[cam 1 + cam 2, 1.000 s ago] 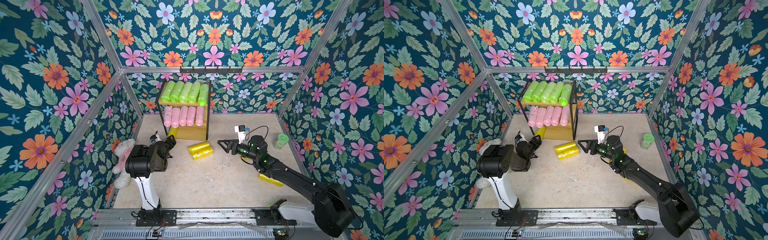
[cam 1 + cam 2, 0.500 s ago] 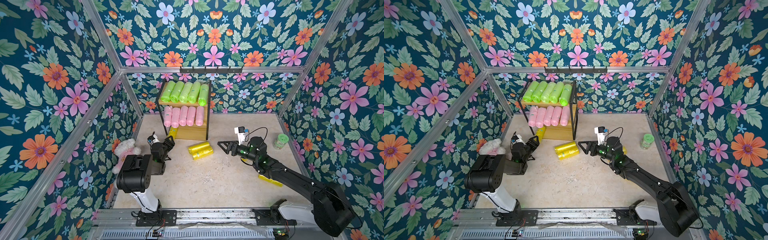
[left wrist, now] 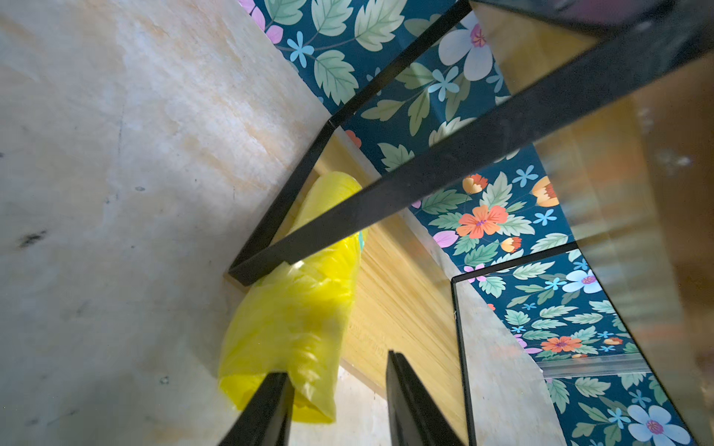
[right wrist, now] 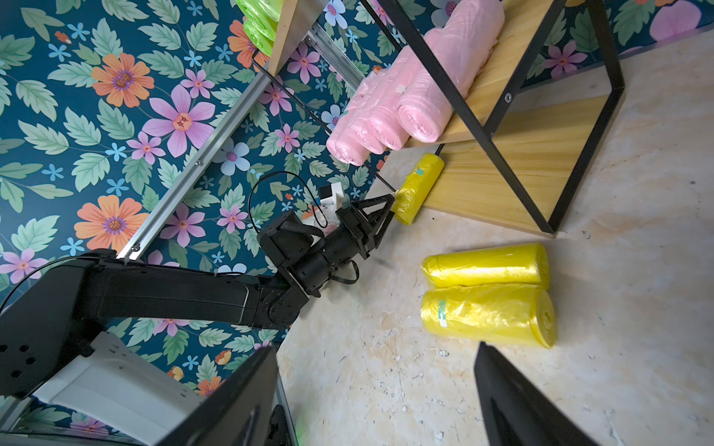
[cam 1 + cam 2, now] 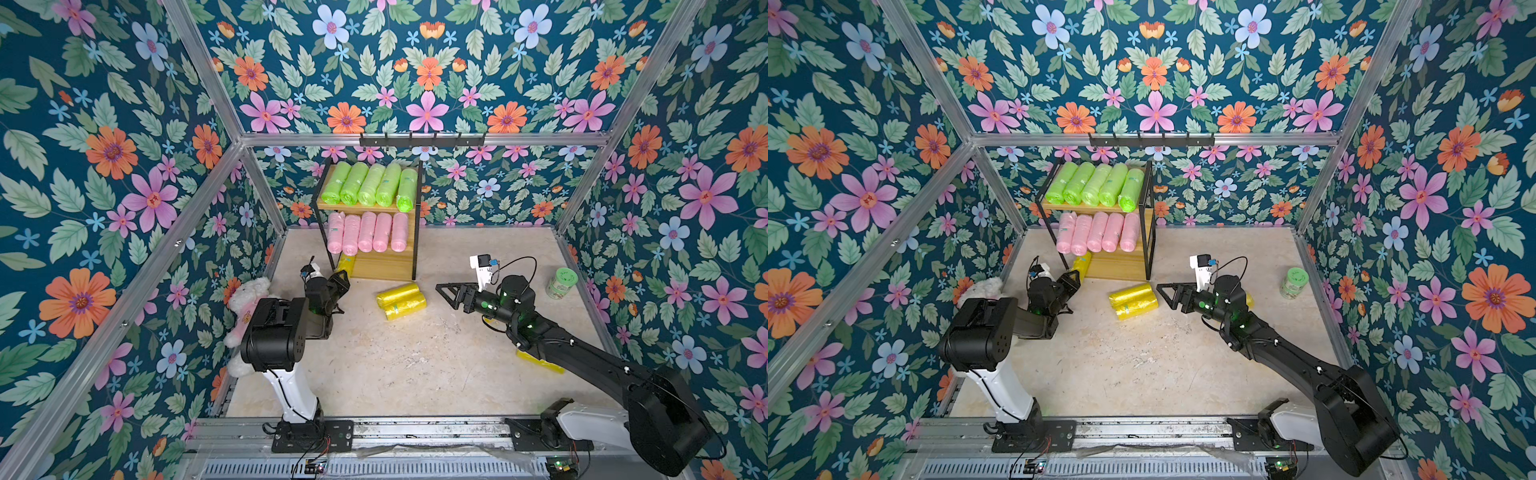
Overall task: Sort the rolls of trash bags by color and place them on the shelf
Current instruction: Place the roll of trash bags on the shelf.
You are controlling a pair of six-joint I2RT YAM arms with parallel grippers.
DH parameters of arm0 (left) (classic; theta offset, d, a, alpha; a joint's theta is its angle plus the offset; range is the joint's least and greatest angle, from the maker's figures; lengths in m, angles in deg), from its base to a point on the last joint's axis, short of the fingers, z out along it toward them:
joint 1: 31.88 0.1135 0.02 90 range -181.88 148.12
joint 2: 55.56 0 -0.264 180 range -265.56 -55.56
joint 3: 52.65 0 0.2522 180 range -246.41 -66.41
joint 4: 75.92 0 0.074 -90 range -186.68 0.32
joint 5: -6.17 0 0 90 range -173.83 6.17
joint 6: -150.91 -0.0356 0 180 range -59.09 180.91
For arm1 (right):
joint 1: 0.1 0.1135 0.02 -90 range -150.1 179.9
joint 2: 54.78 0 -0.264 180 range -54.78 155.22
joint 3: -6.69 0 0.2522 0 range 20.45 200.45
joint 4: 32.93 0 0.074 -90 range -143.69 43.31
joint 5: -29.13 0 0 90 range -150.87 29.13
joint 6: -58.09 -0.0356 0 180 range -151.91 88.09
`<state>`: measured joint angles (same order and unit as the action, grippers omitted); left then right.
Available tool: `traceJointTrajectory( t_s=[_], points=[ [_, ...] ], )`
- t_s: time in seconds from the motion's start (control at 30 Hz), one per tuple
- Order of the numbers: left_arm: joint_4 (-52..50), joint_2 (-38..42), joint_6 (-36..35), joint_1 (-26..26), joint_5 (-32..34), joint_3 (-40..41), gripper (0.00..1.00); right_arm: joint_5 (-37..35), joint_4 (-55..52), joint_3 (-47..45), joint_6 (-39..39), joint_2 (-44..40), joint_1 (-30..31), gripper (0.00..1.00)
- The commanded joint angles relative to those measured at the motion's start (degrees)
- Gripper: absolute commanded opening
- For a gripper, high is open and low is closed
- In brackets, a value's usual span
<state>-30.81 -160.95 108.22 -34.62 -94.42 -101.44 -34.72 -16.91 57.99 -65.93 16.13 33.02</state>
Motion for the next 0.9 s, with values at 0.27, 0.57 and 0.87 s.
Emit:
traceJointTrajectory(
  t_s=[0.27, 0.57, 0.87],
  points=[
    [1.3, -4.9, 0.3, 0.1, 0.6, -5.7, 0.46, -0.9, 0.7, 0.0, -0.3, -0.2, 0.1, 0.84],
    [1.3, 2.8, 2.0, 0.1, 0.2, 3.0, 0.60, -8.0, -9.0, 1.9, 4.8, 0.2, -0.4, 0.84],
    [-12.5, 21.2, 0.0, -0.5, -4.2, 10.5, 0.68, -19.0, -25.1, -0.1, 1.2, -3.4, -14.1, 0.87]
  ],
)
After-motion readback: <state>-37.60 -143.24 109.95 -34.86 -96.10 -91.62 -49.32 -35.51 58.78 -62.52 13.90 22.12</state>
